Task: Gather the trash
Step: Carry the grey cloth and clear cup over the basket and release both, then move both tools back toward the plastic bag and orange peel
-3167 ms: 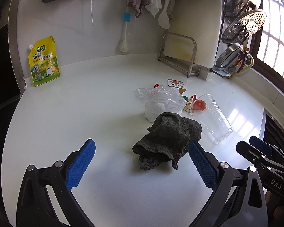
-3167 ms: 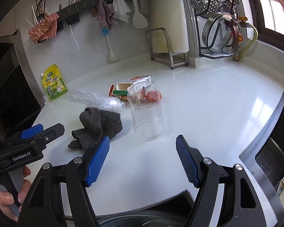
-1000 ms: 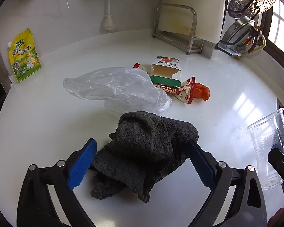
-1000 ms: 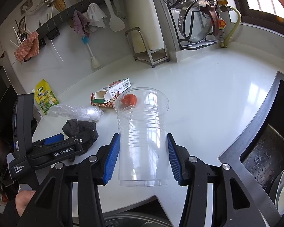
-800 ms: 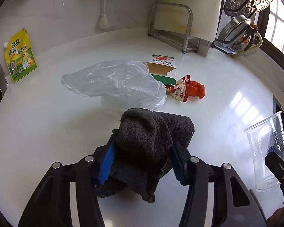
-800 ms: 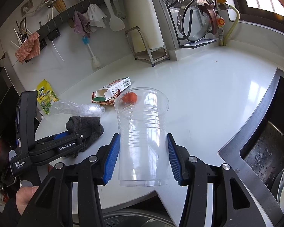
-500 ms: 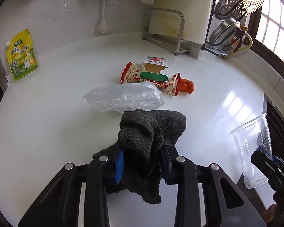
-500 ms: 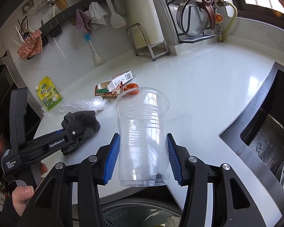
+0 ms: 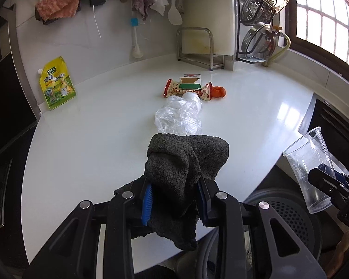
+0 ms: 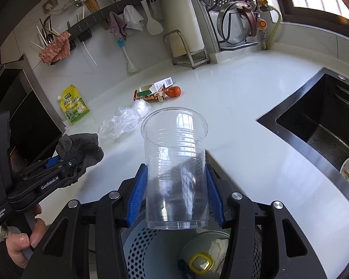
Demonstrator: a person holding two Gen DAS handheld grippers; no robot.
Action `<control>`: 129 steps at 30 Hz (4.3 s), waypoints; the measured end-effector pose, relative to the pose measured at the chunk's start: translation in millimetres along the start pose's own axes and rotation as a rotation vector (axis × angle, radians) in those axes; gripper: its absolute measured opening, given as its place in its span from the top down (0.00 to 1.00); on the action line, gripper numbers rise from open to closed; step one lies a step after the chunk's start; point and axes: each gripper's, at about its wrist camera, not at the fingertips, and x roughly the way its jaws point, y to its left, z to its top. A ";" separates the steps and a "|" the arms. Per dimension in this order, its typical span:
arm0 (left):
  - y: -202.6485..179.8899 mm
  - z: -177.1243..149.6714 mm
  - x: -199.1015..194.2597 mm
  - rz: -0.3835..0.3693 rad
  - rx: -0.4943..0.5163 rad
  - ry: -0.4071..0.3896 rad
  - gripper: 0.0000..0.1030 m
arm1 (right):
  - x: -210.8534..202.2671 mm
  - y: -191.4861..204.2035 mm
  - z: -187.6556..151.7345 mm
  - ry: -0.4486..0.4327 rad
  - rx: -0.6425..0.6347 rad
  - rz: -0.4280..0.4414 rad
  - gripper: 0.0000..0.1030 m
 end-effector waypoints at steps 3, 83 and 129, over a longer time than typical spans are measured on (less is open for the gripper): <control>-7.9 -17.6 -14.6 -0.028 -0.003 0.008 0.70 | -17.3 -0.7 -19.4 0.008 0.008 -0.015 0.54; -61.4 -124.7 -38.5 -0.219 0.040 0.139 0.32 | -67.4 -18.2 -128.5 0.087 0.075 -0.108 0.36; 14.7 -33.4 -52.3 -0.109 -0.114 -0.028 0.10 | -49.3 11.5 -27.0 -0.038 -0.024 -0.048 0.31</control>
